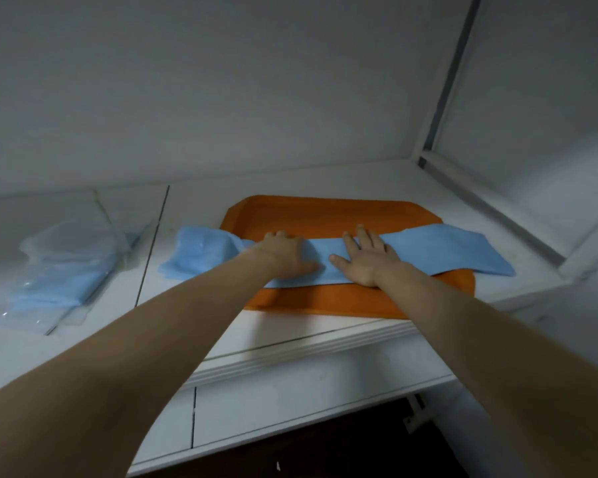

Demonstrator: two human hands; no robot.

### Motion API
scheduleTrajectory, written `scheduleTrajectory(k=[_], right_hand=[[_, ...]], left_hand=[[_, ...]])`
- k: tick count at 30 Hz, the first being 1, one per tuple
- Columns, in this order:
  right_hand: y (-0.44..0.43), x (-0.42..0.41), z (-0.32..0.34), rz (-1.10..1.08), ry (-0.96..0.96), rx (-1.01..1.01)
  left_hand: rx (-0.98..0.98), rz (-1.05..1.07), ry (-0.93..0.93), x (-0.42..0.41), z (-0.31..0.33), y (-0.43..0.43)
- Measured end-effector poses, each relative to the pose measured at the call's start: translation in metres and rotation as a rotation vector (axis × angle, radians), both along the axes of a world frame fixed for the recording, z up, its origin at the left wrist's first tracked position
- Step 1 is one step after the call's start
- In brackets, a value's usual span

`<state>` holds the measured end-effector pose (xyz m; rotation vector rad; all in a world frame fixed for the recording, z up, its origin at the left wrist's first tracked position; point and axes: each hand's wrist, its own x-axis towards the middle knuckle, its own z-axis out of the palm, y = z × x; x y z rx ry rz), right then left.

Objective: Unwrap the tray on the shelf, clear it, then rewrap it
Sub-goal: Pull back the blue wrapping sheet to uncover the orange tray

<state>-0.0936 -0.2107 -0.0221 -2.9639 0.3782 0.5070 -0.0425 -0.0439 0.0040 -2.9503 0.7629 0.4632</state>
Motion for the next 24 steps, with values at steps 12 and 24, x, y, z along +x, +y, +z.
scheduleTrajectory(k=[12, 24], right_hand=[[-0.052, -0.02, 0.013, -0.087, -0.255, -0.381], [-0.178, -0.045, 0.026, -0.608, -0.488, 0.203]], left_hand=[[-0.081, -0.146, -0.063, -0.006, 0.012, -0.082], [-0.248, -0.354, -0.096, -0.029, 0.005, -0.194]])
